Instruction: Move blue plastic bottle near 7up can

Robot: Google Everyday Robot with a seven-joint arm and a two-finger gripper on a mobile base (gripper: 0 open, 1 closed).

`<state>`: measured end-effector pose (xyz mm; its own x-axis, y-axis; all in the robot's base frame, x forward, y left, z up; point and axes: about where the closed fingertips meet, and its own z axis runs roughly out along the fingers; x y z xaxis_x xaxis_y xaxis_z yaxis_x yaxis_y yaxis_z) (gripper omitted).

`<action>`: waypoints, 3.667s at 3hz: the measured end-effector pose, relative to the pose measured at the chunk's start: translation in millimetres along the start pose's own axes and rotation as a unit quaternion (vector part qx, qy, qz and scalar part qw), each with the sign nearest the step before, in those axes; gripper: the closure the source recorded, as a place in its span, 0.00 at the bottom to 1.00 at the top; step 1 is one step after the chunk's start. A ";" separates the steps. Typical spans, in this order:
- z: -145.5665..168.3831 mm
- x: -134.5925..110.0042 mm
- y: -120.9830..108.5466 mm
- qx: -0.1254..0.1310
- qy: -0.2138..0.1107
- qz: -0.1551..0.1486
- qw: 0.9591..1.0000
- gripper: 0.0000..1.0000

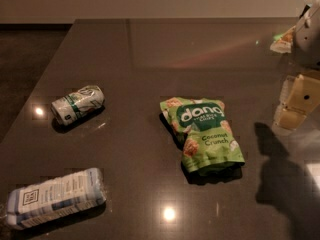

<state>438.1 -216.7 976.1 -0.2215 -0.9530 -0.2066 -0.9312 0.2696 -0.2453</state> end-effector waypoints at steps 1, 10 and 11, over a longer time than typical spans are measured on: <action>0.0 0.0 0.0 0.000 0.000 0.000 1.000 0.00; 114.8 -255.0 197.0 -0.135 -0.099 -0.245 0.955 0.00; 127.7 -259.2 204.1 -0.143 -0.100 -0.243 0.954 0.00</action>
Offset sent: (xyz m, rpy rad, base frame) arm 0.0084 0.0457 0.0056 0.0376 0.0340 0.1052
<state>342.5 103.1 858.7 0.2902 -0.9028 -0.3174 -0.9570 -0.2738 -0.0963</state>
